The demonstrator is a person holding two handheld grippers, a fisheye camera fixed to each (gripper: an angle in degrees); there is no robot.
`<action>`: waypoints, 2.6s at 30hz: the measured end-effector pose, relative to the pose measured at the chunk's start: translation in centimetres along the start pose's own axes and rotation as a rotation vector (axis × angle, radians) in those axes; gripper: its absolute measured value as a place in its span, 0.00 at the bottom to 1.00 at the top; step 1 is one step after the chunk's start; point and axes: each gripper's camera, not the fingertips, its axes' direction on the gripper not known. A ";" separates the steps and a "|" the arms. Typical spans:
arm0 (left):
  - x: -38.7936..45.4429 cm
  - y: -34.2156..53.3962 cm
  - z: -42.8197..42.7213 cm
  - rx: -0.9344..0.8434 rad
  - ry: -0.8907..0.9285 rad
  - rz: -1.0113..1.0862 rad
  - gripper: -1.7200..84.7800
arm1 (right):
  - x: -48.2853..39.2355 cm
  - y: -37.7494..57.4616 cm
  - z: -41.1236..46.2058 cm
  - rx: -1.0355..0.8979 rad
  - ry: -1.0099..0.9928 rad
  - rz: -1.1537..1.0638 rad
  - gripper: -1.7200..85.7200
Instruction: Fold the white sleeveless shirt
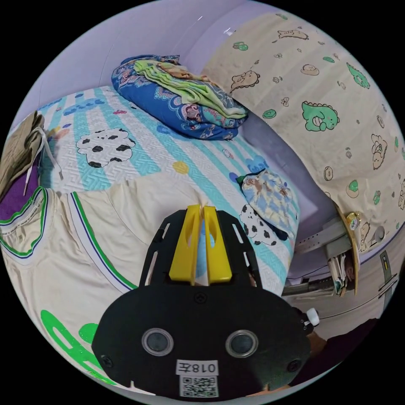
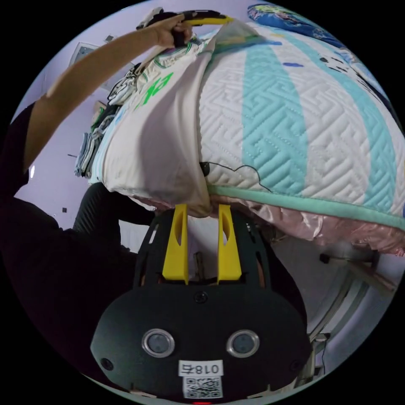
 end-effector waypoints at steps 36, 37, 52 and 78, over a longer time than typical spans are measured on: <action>-36.7 33.5 -14.5 0.617 0.244 -0.731 0.01 | -22.9 -7.0 8.1 -0.198 0.213 -0.634 0.03; -37.0 33.8 -14.5 0.607 0.244 -0.731 0.01 | -23.4 -7.1 8.1 -0.212 0.226 -0.663 0.04; -35.9 38.5 -17.2 0.651 0.440 -0.610 0.01 | -22.2 -9.0 7.6 -0.286 0.000 -0.619 0.09; -15.5 47.5 0.1 -0.023 0.431 -0.362 0.01 | -19.2 -11.4 3.8 -0.206 -0.093 -0.170 0.02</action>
